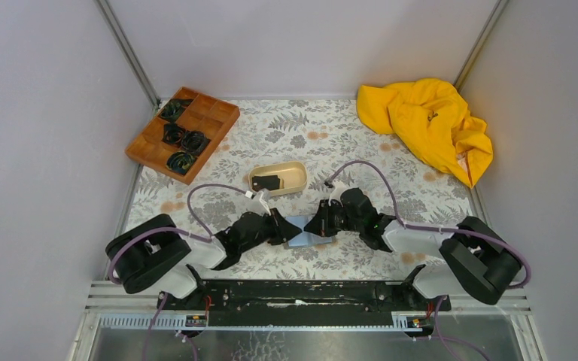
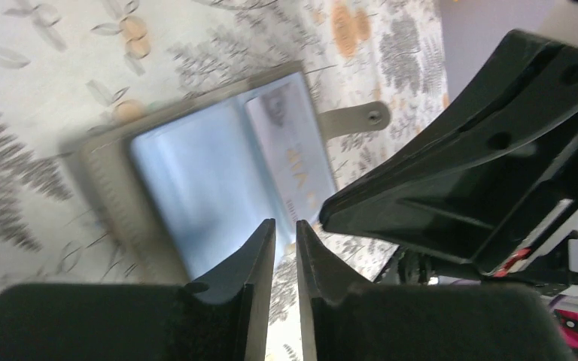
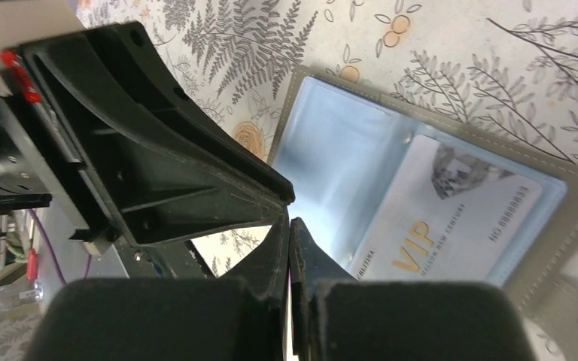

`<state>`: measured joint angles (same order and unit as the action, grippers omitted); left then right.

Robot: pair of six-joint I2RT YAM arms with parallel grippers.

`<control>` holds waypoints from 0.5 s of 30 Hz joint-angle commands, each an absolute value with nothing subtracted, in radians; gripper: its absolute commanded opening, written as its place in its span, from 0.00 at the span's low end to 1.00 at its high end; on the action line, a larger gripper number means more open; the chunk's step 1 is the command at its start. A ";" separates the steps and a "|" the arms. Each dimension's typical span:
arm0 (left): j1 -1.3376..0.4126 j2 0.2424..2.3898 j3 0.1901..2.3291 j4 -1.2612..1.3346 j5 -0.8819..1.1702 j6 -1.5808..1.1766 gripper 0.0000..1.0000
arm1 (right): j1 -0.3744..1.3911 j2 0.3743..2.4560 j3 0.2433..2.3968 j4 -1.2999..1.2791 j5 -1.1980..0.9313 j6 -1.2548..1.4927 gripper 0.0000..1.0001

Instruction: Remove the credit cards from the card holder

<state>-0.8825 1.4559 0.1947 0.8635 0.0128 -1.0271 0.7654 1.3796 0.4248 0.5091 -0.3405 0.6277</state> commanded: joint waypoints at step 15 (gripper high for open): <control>-0.876 1.690 0.272 1.167 0.107 -1.093 0.46 | 0.627 1.194 0.405 0.252 -0.216 0.494 0.09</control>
